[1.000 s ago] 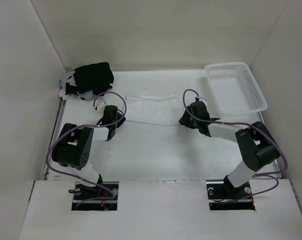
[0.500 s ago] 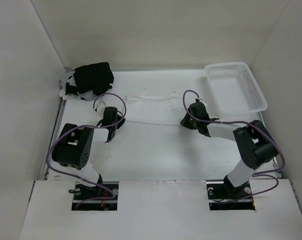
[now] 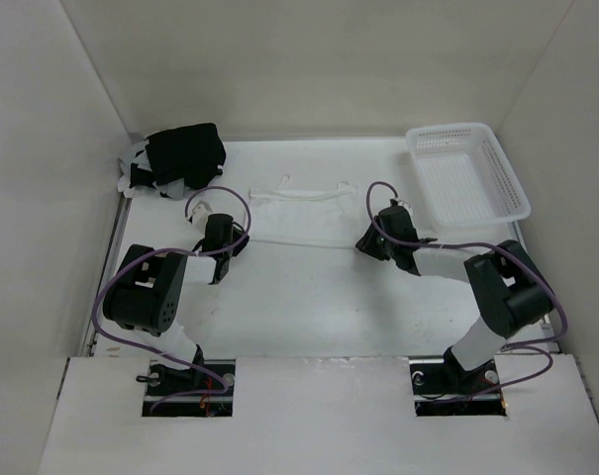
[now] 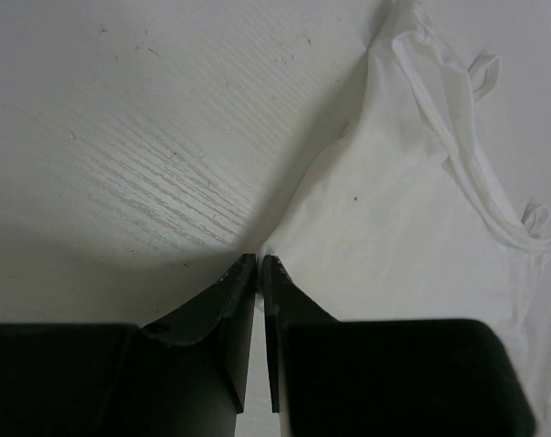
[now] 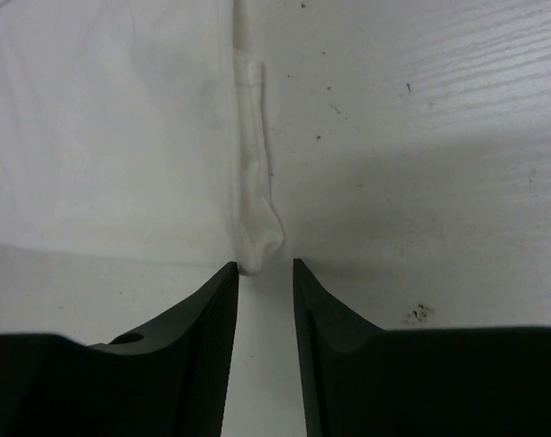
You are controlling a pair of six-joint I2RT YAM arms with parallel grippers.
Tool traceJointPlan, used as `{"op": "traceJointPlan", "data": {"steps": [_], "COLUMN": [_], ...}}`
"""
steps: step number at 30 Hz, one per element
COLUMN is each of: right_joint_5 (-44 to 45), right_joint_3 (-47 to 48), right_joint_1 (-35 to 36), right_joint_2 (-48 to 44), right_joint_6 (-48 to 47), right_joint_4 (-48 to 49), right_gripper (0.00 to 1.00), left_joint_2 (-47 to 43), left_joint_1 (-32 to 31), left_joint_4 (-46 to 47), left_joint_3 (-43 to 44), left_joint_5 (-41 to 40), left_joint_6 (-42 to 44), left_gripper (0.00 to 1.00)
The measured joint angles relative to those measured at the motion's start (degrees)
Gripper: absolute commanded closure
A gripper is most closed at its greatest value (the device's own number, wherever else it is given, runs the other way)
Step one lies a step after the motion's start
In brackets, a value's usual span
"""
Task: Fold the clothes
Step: Fold the tank top
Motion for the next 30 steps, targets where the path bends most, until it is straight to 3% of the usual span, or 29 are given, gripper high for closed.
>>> {"op": "traceJointPlan", "data": {"steps": [2,8,16,22,26,30], "right_joint_5": [-0.2,0.8,3.7,4.9,6.7,9.9], "right_joint_3": [0.1,0.5,-0.8,-6.8,-7.5,-4.3], "right_joint_1": [-0.1,-0.1,0.1,3.5,11.7,20.8], "right_joint_2": [0.9,2.8,-0.2,-23.0,-44.4,-60.1], "right_joint_6": [0.7,1.9,1.3,-0.7,-1.3,0.4], "right_joint_4": [1.4,3.8,3.8,-4.5,-16.0,-30.1], "right_gripper": [0.73,0.96,1.00,1.00,1.00,1.00], "left_joint_2": [0.0,0.0,-5.8,-33.7,-58.2,-73.5], "left_joint_1": [0.0,0.0,-0.3,-2.9,-5.0,-6.7], "left_joint_4": [0.0,0.2,-0.9,-13.3,-27.5,-41.7], "left_joint_3": [0.0,-0.1,-3.7,-5.2,-2.5,4.5], "left_joint_5": [0.1,0.3,0.9,0.9,-1.4,-4.7], "left_joint_6": [0.0,0.1,0.4,3.5,6.2,7.4], "left_gripper": [0.93,0.96,1.00,1.00,1.00,1.00]}}
